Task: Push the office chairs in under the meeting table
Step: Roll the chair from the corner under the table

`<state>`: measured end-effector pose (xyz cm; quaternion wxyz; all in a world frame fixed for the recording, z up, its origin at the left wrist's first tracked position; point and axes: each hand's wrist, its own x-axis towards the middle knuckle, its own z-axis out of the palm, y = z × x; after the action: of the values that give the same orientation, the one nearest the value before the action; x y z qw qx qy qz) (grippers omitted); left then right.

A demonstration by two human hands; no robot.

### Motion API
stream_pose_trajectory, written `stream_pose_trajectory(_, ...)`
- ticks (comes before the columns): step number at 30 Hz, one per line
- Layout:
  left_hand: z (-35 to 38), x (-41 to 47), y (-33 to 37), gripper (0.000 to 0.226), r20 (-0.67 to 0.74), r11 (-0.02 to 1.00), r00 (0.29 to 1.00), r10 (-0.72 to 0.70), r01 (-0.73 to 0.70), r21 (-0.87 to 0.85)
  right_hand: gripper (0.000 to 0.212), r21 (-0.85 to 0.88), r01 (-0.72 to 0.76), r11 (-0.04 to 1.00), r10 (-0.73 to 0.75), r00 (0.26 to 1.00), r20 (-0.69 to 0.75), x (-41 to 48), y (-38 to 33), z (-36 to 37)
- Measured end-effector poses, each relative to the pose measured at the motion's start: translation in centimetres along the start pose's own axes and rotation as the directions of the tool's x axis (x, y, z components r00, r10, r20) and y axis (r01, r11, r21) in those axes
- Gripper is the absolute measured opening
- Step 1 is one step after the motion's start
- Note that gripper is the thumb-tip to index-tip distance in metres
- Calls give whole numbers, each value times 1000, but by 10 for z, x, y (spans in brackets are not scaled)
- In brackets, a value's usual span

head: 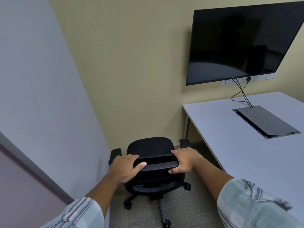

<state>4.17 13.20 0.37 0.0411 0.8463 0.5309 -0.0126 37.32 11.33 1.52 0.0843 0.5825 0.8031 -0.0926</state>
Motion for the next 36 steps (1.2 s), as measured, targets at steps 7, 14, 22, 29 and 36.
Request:
stream_pose_trajectory(7,-3,4,7,99,-25,999,999,37,-37,-3,81,-24,14,1000,-17,992,-124,-7,7,10)
stream_pose_trajectory(14,3,2,10,97,-62,997,996,70,-72,-26,79,-40,14,999,-21,982,-189,-18,6,19)
stream_pose_trajectory(22,5,13,-7,99,-50,989,989,137,-140,-43,82,-4,-63,998,60,977,-206,-30,-10,26)
stream_pose_trajectory(29,9,21,-19,95,-28,973,975,220,-221,-62,80,42,-143,989,149,960,-237,-45,-27,36)
stream_pose_trajectory(36,7,40,-36,89,4,948,950,312,-311,-65,78,93,-258,962,273,928,-254,-51,-54,42)
